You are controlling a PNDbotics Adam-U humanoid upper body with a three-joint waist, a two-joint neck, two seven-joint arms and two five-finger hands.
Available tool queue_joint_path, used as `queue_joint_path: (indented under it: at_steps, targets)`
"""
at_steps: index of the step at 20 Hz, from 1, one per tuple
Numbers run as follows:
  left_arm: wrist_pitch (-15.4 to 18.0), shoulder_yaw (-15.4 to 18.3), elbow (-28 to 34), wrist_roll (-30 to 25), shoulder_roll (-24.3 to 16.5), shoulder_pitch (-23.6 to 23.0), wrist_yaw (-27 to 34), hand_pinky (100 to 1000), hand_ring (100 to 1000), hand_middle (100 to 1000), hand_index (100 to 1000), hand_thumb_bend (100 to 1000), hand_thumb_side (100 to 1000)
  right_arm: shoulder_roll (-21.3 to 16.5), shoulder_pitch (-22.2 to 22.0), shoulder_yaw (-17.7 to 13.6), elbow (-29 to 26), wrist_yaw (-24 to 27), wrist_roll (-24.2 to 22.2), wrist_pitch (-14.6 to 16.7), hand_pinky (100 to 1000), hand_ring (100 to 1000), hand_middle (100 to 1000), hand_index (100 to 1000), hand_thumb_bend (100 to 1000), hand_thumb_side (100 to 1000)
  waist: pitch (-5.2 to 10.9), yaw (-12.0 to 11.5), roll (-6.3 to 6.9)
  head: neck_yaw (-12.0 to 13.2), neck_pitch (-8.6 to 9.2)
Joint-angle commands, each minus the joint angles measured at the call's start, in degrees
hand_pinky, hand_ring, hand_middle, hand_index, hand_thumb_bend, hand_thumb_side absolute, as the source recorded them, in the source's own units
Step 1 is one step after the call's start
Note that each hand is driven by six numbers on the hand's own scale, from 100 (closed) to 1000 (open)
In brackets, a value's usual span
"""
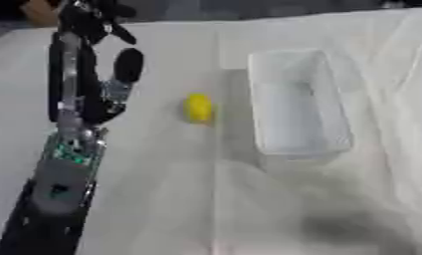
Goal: Pick up objects on the table and place them in the box.
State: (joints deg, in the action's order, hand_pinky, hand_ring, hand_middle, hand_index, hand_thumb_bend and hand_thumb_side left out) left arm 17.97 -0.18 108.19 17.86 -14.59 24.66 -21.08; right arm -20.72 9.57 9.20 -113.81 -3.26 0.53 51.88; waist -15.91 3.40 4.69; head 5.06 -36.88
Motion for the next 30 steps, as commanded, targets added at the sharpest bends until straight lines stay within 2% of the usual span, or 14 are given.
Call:
queue_joint_path:
  at_steps: [1, 5, 8, 10, 11, 14, 15, 16, 17, 18, 20, 23, 26, 30]
  targets:
    - [0.54, 0.46, 0.84, -0.13, -1.4, 0.58, -0.11, 437, 665, 738, 832, 514, 826, -0.24, 0.23, -0.22, -0.78, 0.1, 0.16, 0.01, 694, 811, 869, 829, 332, 1000, 0.79, -0.11, -0.38, 0.39, 1.28]
    - [0.56, 0.49, 0.81, -0.25, -1.42, 0.59, -0.28, 430, 657, 734, 826, 514, 826, -0.27, 0.28, -0.25, -0.78, 0.21, 0.18, 0.02, 694, 810, 868, 829, 333, 1000, 0.81, -0.1, -0.41, -0.05, 1.07]
    - [0.21, 0.55, 0.63, -0.61, -1.49, 0.56, -0.67, 401, 623, 709, 814, 570, 781, -0.24, 0.25, -0.26, -0.78, 0.21, 0.1, -0.03, 694, 810, 868, 828, 335, 1000, 0.79, -0.09, -0.42, -0.08, 1.03]
    - [-0.94, 0.72, 0.33, -0.96, -1.55, 0.65, -1.54, 392, 613, 703, 811, 576, 770, -0.18, 0.2, -0.31, -0.78, 0.2, 0.07, -0.12, 694, 810, 868, 827, 337, 1000, 0.79, -0.03, -0.4, -0.12, 0.95]
    - [-2.01, 0.87, -0.06, -1.45, -1.79, 0.9, -2.4, 369, 589, 688, 808, 635, 729, -0.1, 0.11, -0.33, -0.78, 0.16, 0.04, -0.26, 694, 811, 869, 827, 344, 1000, 0.8, 0.05, -0.39, -0.32, 0.93]
    - [-5.97, 0.87, -2.34, -4.54, -3.42, 2.54, -5.33, 348, 576, 672, 792, 667, 726, 0.19, -0.03, -0.2, -0.78, 0.0, -0.25, -0.68, 695, 812, 869, 827, 351, 1000, 0.82, 0.14, -0.44, -0.33, 0.76]
    - [-7.45, 0.5, -4.23, -6.46, -4.71, 3.47, -6.01, 296, 559, 656, 776, 631, 759, 0.23, -0.05, -0.14, -0.78, 0.0, -0.33, -0.78, 695, 812, 869, 826, 350, 1000, 0.86, 0.19, -0.4, -0.08, 0.61]
    - [-8.65, 0.12, -6.37, -8.3, -6.05, 4.61, -6.31, 290, 556, 653, 774, 623, 765, 0.26, -0.05, -0.11, -0.78, 0.03, -0.38, -0.86, 695, 812, 869, 826, 350, 1000, 0.89, 0.26, -0.38, 0.15, 0.52]
    - [-9.59, -0.54, -9.0, -9.85, -7.92, 5.98, -6.25, 269, 540, 632, 754, 578, 787, 0.28, -0.04, -0.08, -0.78, 0.07, -0.42, -0.93, 695, 812, 870, 827, 351, 1000, 0.91, 0.36, -0.34, 0.38, 0.45]
    - [-9.91, -1.11, -11.43, -10.8, -9.23, 7.27, -5.85, 272, 544, 638, 760, 587, 784, 0.3, -0.02, -0.04, -0.78, 0.12, -0.47, -0.97, 695, 812, 869, 826, 350, 1000, 0.91, 0.42, -0.36, 0.49, 0.42]
    - [-9.59, -3.04, -16.5, -12.71, -12.57, 9.88, -5.59, 280, 535, 619, 743, 573, 784, 0.3, -0.07, 0.07, -0.78, 0.15, -0.66, -1.07, 695, 812, 870, 827, 357, 1000, 0.93, 0.55, -0.26, 0.8, 0.2]
    - [-6.94, -6.42, -25.07, -15.75, -16.35, 14.69, -6.14, 288, 537, 619, 748, 565, 787, 0.37, -0.17, 0.27, -0.78, 0.17, -1.04, -1.21, 695, 813, 870, 826, 362, 1000, 0.96, 0.71, -0.17, 1.21, -0.23]
    - [-4.1, -8.24, -31.76, -17.61, -17.42, 18.43, -7.76, 299, 543, 625, 756, 561, 790, 0.43, -0.23, 0.37, -0.78, 0.25, -1.3, -1.34, 696, 813, 870, 827, 364, 1000, 0.98, 0.78, -0.12, 1.36, -0.55]
    - [-1.23, -9.63, -37.33, -18.82, -17.45, 21.66, -10.84, 317, 552, 632, 759, 555, 792, 0.45, -0.17, 0.4, -0.78, 0.49, -1.43, -1.45, 695, 813, 871, 830, 363, 1000, 1.01, 0.92, -0.06, 1.38, -0.84]
